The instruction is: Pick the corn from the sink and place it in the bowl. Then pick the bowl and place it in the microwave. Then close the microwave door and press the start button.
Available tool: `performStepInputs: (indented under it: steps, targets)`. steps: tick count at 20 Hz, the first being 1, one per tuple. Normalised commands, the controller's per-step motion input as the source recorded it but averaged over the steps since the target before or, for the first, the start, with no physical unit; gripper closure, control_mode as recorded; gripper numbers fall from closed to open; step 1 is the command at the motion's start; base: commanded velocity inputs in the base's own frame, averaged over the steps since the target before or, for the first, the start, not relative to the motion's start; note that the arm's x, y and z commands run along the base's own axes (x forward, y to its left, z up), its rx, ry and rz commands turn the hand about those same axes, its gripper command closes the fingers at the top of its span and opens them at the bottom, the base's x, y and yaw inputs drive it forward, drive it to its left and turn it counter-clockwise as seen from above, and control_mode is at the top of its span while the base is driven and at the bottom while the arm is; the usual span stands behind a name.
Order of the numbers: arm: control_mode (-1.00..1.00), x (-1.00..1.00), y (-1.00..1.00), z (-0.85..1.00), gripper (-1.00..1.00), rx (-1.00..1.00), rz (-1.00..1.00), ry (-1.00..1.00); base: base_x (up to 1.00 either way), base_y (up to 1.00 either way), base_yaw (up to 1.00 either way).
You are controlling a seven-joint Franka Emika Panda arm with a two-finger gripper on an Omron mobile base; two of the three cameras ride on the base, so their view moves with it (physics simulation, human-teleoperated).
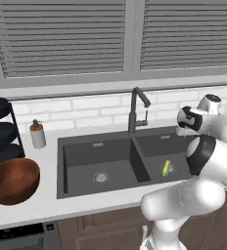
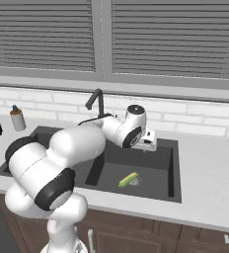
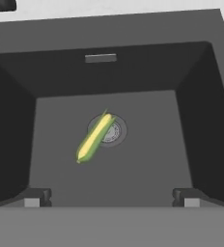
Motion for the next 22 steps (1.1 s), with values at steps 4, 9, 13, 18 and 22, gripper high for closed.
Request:
performStepInputs:
  steps: [4, 9, 13, 18, 22]
  targets:
    - [-1.0, 0.56, -0.1, -0.26, -1.0, 0.0, 0.0, 0.01, 0.0, 0.0, 0.0]
    - [-1.0, 0.39, 0.0, -0.3, -1.0, 0.0, 0.0, 0.02, 0.0, 0.0, 0.0]
    - [-1.0, 0.12, 0.0, -0.33, -1.0, 0.0, 0.0, -0.02, 0.0, 0.0, 0.0]
    - [-1.0, 0.0, 0.01, -0.08, -1.0, 0.03, 0.0, -0.04, 0.0, 0.0, 0.0]
    - [-1.0, 0.08, 0.02, -0.21, -1.0, 0.08, 0.0, 0.03, 0.0, 0.0, 0.0]
